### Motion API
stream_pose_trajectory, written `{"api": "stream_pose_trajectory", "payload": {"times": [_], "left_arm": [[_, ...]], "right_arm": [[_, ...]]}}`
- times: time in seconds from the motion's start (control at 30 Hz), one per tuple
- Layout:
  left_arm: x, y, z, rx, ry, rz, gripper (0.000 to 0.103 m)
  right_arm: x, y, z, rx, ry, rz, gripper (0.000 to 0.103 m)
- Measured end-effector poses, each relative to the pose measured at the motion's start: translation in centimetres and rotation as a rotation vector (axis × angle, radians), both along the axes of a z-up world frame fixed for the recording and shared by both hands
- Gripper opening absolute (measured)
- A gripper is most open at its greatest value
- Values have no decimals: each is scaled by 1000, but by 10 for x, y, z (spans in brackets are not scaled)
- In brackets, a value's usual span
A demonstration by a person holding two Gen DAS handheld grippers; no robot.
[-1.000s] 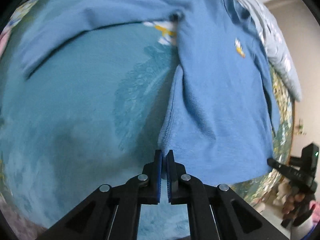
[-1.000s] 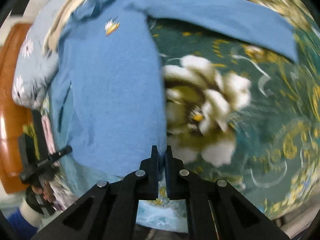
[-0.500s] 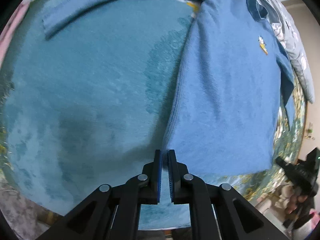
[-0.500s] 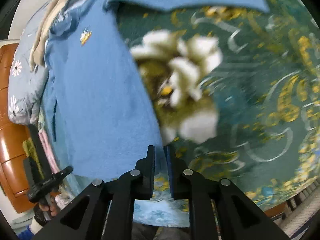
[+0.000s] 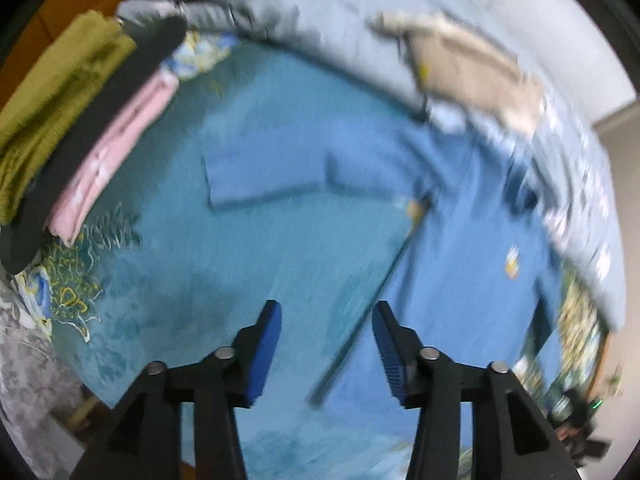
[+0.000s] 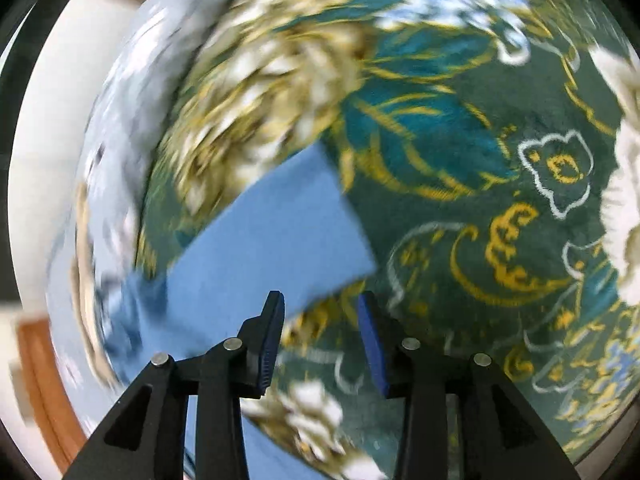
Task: Fold clothes
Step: 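Open the right gripper and move it toward the shirt sleeve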
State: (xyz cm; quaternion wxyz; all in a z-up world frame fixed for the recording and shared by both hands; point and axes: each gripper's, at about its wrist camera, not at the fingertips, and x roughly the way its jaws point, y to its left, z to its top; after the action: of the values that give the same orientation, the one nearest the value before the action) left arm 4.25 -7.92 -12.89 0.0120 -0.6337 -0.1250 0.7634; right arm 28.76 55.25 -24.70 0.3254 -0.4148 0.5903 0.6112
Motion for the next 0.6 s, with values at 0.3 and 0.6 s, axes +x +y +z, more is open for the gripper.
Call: {"api": "stream_pose_trajectory", "payload": {"times": [0.3,0.6], "left_arm": [[-11,37,23,12,51,-42,65],[-18,50,48,17,79,-79,65]], "right_arm": [[6,11,-25,-75,88,-243,6],[20,66,50,105,172,-251,5]]}}
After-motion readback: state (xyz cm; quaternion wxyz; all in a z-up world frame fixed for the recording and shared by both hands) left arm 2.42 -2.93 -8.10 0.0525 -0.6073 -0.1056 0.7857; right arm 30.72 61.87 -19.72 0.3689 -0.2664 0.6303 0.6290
